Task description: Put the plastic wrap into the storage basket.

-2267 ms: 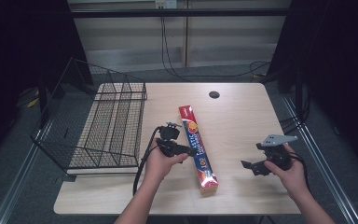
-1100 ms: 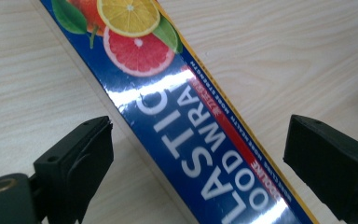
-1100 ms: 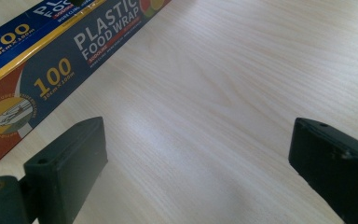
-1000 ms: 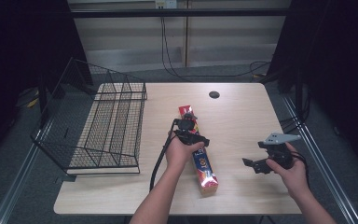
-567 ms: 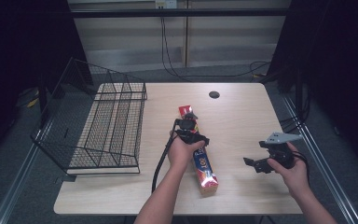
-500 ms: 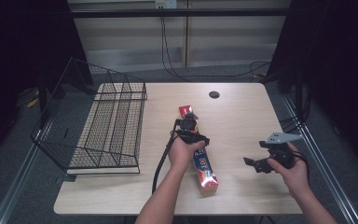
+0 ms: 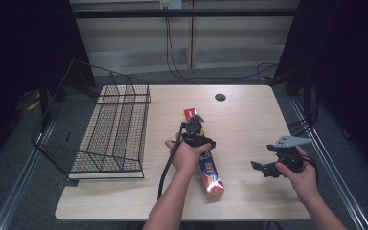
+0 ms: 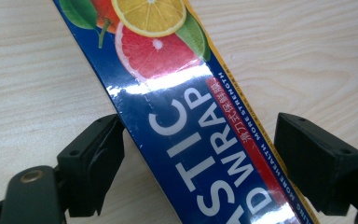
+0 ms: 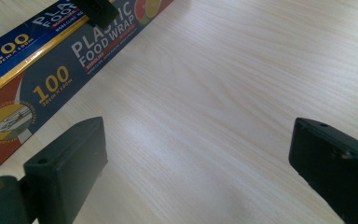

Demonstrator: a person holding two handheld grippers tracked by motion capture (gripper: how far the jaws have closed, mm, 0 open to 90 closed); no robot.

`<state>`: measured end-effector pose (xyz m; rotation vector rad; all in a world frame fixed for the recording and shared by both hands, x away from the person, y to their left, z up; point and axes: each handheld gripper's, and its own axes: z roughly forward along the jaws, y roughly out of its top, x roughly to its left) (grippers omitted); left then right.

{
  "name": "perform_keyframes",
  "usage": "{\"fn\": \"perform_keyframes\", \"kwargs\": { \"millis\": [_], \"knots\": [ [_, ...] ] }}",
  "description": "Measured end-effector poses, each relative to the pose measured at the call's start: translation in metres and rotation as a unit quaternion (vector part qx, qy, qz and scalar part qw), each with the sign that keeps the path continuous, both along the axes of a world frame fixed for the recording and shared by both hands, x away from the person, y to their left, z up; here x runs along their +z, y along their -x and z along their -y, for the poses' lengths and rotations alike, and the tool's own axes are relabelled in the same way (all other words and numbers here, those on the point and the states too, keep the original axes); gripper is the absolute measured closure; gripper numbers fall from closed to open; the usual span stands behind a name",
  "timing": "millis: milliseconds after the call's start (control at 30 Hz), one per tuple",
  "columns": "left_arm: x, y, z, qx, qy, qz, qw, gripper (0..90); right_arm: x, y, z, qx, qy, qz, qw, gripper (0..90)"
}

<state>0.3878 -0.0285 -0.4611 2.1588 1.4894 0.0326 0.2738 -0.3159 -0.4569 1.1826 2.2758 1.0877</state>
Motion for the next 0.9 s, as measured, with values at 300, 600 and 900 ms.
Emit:
{"fn": "perform_keyframes", "kwargs": {
  "millis": [300, 600, 900],
  "knots": [
    [0.002, 0.0, 0.0, 0.035, 0.009, -0.036, 0.9987, 23.6, 0.0, 0.0, 0.0, -0.002, 0.0, 0.0, 1.0, 3.9],
    [0.011, 0.0, 0.001, 0.023, -0.032, -0.06, 0.9974, 33.6, 0.0, 0.0, 0.001, -0.005, -0.003, 0.0, 1.0, 3.9],
    [0.02, -0.001, -0.013, -0.012, -0.084, -0.063, 0.9944, 46.1, 0.0, 0.0, -0.001, -0.002, 0.0, 0.001, 1.0, 3.9]
  ]
}}
